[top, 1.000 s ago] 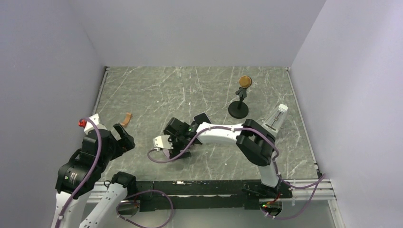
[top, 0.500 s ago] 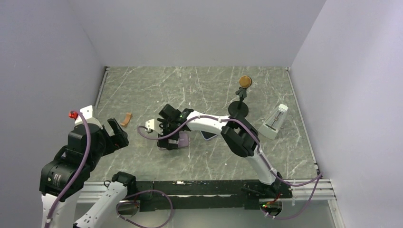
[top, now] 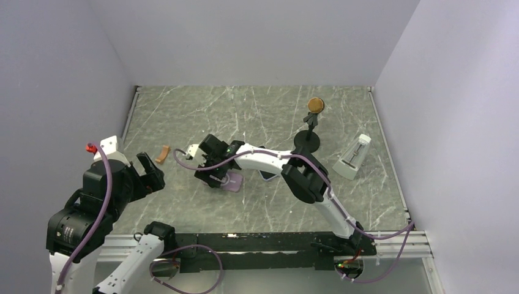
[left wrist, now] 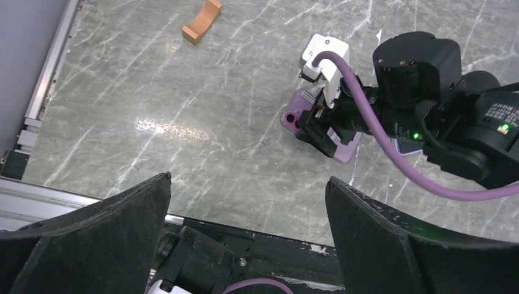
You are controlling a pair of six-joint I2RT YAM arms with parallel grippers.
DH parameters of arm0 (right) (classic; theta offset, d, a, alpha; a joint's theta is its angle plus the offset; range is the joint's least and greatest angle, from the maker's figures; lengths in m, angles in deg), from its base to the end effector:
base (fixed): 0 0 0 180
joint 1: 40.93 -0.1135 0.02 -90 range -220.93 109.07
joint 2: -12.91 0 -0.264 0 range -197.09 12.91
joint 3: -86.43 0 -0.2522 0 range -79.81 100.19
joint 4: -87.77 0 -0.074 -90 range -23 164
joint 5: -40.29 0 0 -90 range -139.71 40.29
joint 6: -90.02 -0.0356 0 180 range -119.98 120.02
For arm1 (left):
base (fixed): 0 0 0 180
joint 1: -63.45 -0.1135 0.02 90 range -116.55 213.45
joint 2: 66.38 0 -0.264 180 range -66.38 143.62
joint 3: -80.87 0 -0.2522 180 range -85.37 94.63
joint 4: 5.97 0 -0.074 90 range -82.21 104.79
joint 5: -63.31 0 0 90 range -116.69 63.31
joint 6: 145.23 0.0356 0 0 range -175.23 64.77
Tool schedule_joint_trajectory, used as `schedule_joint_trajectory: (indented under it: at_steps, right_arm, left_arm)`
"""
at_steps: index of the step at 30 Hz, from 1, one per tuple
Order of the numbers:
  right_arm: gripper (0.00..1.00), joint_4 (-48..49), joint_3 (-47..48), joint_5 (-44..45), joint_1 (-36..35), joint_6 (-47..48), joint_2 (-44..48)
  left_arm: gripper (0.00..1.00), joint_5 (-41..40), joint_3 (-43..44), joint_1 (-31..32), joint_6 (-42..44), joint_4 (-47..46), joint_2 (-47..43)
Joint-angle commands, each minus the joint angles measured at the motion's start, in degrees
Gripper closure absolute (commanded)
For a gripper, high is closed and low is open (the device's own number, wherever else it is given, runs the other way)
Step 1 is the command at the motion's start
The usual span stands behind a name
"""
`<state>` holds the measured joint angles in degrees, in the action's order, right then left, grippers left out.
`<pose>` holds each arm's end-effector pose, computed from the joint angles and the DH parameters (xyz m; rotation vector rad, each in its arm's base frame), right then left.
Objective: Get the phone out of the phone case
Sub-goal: Pick up the phone at the center of the board.
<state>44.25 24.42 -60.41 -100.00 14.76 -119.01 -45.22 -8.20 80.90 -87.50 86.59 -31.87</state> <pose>0.2512 0.4321 0.1574 -1.6411 2.0652 0.5191 0.0310 0.0021 0.4096 -0.4561 2.1191 -0.1416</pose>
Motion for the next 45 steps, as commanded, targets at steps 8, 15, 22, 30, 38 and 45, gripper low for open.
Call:
schedule_joint_trajectory:
  at_steps: [8,15,22,30,38,45]
  right_arm:
    - [0.88,2.2,-9.1,12.0,-2.5,-12.3,2.5]
    - [1.00,6.0,-16.0,9.2,-1.1,-19.6,11.9]
    - [1.00,11.5,-27.3,2.4,3.0,-28.1,22.3]
    - [1.00,19.3,-39.6,-6.8,11.1,-36.5,36.8]
    - [1.00,30.1,-45.6,-20.8,20.4,-46.3,50.9]
    - [1.00,46.9,-48.7,-33.9,27.9,-56.7,58.3]
  left_arm:
    - [0.00,8.3,0.3,0.0,-5.6,-3.0,2.8]
    - [0.01,17.9,-4.2,0.0,-11.0,-7.3,3.3]
    - [0.01,21.8,-8.6,0.0,-18.5,-9.2,1.8]
    - [0.00,27.2,-18.0,0.0,-28.1,-18.9,-5.0]
    - [0.01,43.5,-29.9,0.0,-31.6,-41.6,-0.6]
    - [0.06,50.6,-30.3,3.9,-28.3,-60.4,6.1]
